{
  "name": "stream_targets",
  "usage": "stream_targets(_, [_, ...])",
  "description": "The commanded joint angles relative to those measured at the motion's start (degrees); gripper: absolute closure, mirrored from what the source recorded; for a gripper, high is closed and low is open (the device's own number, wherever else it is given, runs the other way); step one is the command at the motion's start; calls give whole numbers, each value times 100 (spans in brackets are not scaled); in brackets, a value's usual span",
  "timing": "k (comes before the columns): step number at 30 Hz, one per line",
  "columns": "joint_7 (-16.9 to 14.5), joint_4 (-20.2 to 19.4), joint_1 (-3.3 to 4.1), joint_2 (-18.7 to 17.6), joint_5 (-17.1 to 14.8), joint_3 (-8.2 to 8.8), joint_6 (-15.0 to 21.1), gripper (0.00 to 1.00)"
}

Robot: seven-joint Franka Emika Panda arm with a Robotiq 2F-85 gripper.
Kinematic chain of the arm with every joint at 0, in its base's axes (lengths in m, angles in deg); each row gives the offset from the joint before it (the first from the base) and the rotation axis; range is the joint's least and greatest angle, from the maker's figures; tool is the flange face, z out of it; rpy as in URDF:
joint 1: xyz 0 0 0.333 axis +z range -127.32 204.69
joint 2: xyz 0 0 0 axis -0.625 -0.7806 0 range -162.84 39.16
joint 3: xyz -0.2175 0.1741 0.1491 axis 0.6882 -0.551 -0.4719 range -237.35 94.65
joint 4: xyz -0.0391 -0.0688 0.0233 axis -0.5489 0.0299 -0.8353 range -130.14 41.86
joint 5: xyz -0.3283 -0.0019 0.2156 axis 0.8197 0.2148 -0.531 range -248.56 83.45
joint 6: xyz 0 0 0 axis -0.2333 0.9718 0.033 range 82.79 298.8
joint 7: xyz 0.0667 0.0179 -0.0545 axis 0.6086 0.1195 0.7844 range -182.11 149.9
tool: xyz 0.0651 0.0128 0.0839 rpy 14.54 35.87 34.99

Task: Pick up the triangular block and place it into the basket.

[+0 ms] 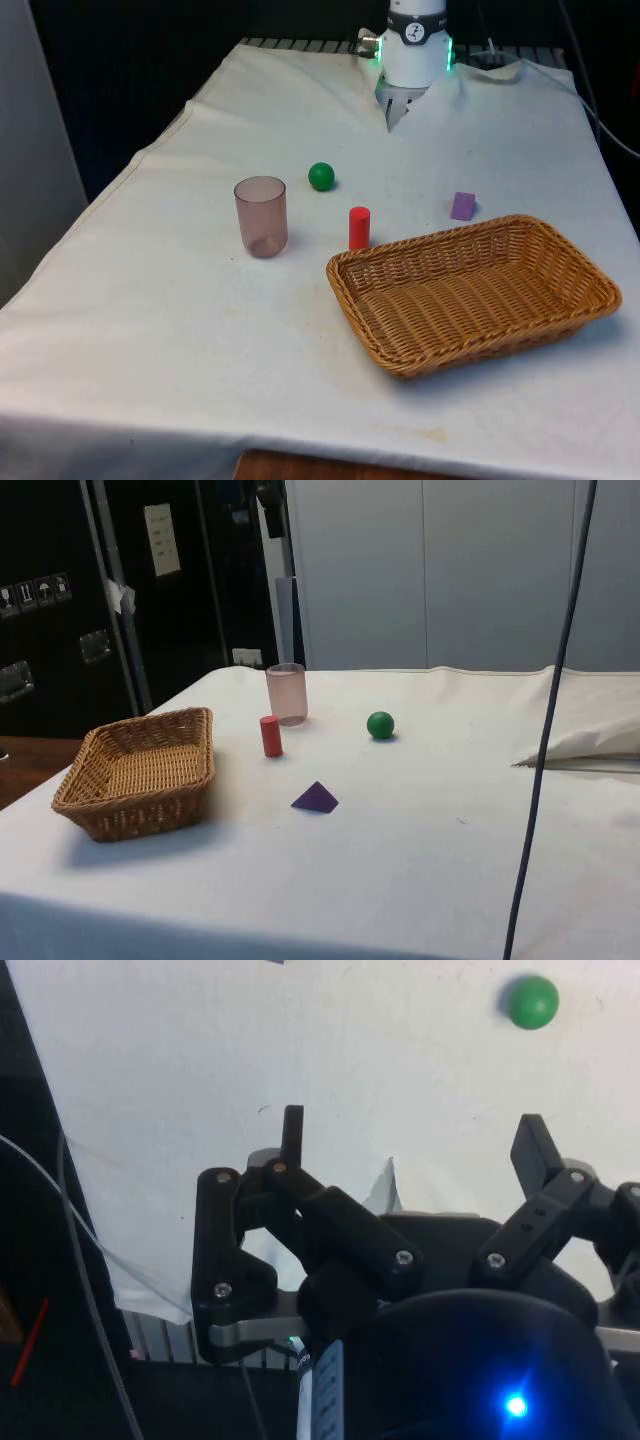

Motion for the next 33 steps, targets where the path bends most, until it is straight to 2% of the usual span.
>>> stream_targets(1, [17,-11,0,6,0,-6,0,0])
stream_targets(2, [103,-115,29,86,74,-29,92,0])
stream_targets(6, [235,-315,46,223,183,-109,195,0])
stream_targets(9, [315,-470,46,321,252,-160,286,0])
stream_targets(10, [258,-418,29,275,195,-155,201,0])
stream_targets(11, [372,-567,46,384,298,-195,350,0])
stream_targets(17, [533,-837,52,556,424,-304,527,0])
stream_targets(18, [470,-779,40,510,361,-298,441,0])
stream_targets(24, [745,-1249,52,756,579,-464,894,0])
stream_targets(26, [814,-1358,52,802,602,-510,974,0])
stream_targets(27, [728,-1272,40,745,539,-487,877,0])
stream_targets(28, [848,-1404,46,825,602,-527,1008,0])
stream_targets(33, [1003,-1621,46,911,590,-602,1152,0])
